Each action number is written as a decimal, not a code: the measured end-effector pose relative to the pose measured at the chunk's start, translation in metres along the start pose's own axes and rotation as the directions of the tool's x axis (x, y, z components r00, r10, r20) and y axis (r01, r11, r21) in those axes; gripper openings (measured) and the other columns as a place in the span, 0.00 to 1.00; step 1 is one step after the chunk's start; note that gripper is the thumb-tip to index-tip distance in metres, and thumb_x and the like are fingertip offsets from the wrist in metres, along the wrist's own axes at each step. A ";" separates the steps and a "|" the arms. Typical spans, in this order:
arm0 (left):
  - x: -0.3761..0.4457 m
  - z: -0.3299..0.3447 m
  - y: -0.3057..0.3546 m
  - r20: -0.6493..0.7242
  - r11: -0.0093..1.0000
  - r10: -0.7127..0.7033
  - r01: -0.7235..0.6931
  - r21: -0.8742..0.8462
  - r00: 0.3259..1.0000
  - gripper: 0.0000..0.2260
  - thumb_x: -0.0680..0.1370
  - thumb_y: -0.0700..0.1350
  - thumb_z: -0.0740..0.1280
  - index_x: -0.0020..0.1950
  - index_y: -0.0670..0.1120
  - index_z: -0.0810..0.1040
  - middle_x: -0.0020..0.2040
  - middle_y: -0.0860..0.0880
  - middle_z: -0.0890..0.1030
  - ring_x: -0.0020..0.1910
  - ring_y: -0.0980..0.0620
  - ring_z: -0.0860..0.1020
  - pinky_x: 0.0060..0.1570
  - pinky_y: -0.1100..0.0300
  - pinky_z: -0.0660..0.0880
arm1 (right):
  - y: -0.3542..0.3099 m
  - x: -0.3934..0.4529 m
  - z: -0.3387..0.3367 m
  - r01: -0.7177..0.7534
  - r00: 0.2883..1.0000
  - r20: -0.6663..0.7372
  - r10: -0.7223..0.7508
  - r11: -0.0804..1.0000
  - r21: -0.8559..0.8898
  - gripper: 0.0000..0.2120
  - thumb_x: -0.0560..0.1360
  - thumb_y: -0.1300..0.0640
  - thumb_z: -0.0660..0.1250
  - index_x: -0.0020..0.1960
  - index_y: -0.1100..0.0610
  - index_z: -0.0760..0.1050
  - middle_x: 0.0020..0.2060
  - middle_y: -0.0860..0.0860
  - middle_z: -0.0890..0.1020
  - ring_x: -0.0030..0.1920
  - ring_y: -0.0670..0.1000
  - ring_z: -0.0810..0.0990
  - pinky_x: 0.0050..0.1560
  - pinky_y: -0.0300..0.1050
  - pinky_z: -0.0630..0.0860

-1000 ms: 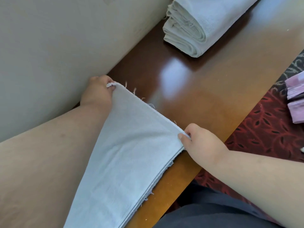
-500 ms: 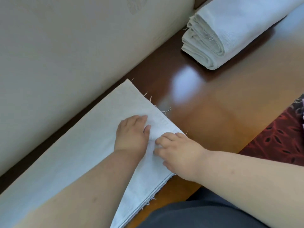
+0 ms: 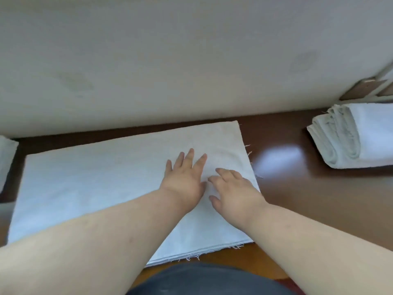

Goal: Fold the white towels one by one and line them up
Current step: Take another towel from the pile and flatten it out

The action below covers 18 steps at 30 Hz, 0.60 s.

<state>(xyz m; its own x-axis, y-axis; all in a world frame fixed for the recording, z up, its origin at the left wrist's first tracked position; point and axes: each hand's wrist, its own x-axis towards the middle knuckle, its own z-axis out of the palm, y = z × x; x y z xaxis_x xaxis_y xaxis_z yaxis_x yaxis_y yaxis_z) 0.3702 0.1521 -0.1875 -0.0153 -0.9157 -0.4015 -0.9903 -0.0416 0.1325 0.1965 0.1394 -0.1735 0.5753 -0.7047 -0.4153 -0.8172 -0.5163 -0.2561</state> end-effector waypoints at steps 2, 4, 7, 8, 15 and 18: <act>-0.032 0.010 -0.039 0.088 0.992 -0.129 0.130 -0.008 0.988 0.33 0.80 0.61 0.52 0.77 0.57 0.35 0.79 0.49 0.35 0.77 0.45 0.36 0.73 0.38 0.43 | -0.009 0.010 0.007 0.001 0.988 0.152 0.012 0.997 -0.083 0.32 0.80 0.37 0.55 0.80 0.46 0.51 0.81 0.51 0.49 0.79 0.55 0.48 0.76 0.55 0.54; -0.063 0.020 -0.080 0.214 0.979 -0.198 0.203 -0.001 0.957 0.34 0.80 0.63 0.53 0.77 0.58 0.36 0.78 0.51 0.33 0.77 0.45 0.36 0.73 0.38 0.47 | -0.020 0.022 0.011 -0.006 0.990 0.137 0.037 0.976 -0.219 0.30 0.79 0.34 0.53 0.77 0.47 0.60 0.76 0.53 0.62 0.74 0.58 0.60 0.70 0.54 0.65; -0.100 0.029 -0.126 0.192 0.972 -0.206 0.223 -0.068 0.959 0.32 0.80 0.62 0.54 0.78 0.59 0.40 0.79 0.51 0.36 0.78 0.46 0.38 0.75 0.42 0.47 | -0.048 0.050 -0.002 -0.017 1.000 -0.024 0.011 0.955 -0.295 0.23 0.80 0.36 0.51 0.62 0.49 0.72 0.58 0.50 0.74 0.56 0.54 0.70 0.52 0.50 0.70; -0.112 0.032 -0.139 0.158 0.961 -0.250 0.265 -0.083 0.955 0.32 0.80 0.63 0.53 0.78 0.60 0.40 0.79 0.50 0.37 0.78 0.46 0.38 0.75 0.41 0.47 | -0.062 0.061 -0.004 0.020 1.000 -0.017 -0.026 0.962 -0.273 0.22 0.80 0.38 0.51 0.64 0.49 0.71 0.61 0.49 0.74 0.58 0.53 0.69 0.53 0.50 0.70; -0.182 0.063 -0.208 0.175 0.906 -0.387 0.409 -0.111 0.905 0.35 0.78 0.67 0.49 0.77 0.58 0.35 0.78 0.49 0.33 0.77 0.43 0.34 0.73 0.37 0.43 | -0.182 0.101 0.024 0.124 0.992 0.054 -0.113 0.941 -0.314 0.24 0.80 0.37 0.52 0.68 0.48 0.70 0.68 0.51 0.70 0.66 0.55 0.67 0.62 0.50 0.69; -0.198 0.070 -0.222 0.052 0.899 -0.392 0.395 -0.189 0.918 0.32 0.79 0.66 0.45 0.76 0.58 0.30 0.79 0.48 0.34 0.77 0.44 0.35 0.73 0.38 0.38 | -0.236 0.127 0.020 0.174 0.984 -0.001 -0.180 0.953 -0.247 0.19 0.81 0.40 0.54 0.61 0.49 0.75 0.61 0.50 0.75 0.61 0.54 0.70 0.58 0.50 0.70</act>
<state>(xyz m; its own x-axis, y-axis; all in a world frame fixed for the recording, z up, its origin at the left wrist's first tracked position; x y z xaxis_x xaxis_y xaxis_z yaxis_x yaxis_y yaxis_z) 0.5837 0.3710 -0.2007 0.3674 -0.8041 -0.4674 -0.8703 -0.4745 0.1323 0.4615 0.1818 -0.1835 0.7133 -0.6005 -0.3613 -0.6701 -0.7353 -0.1008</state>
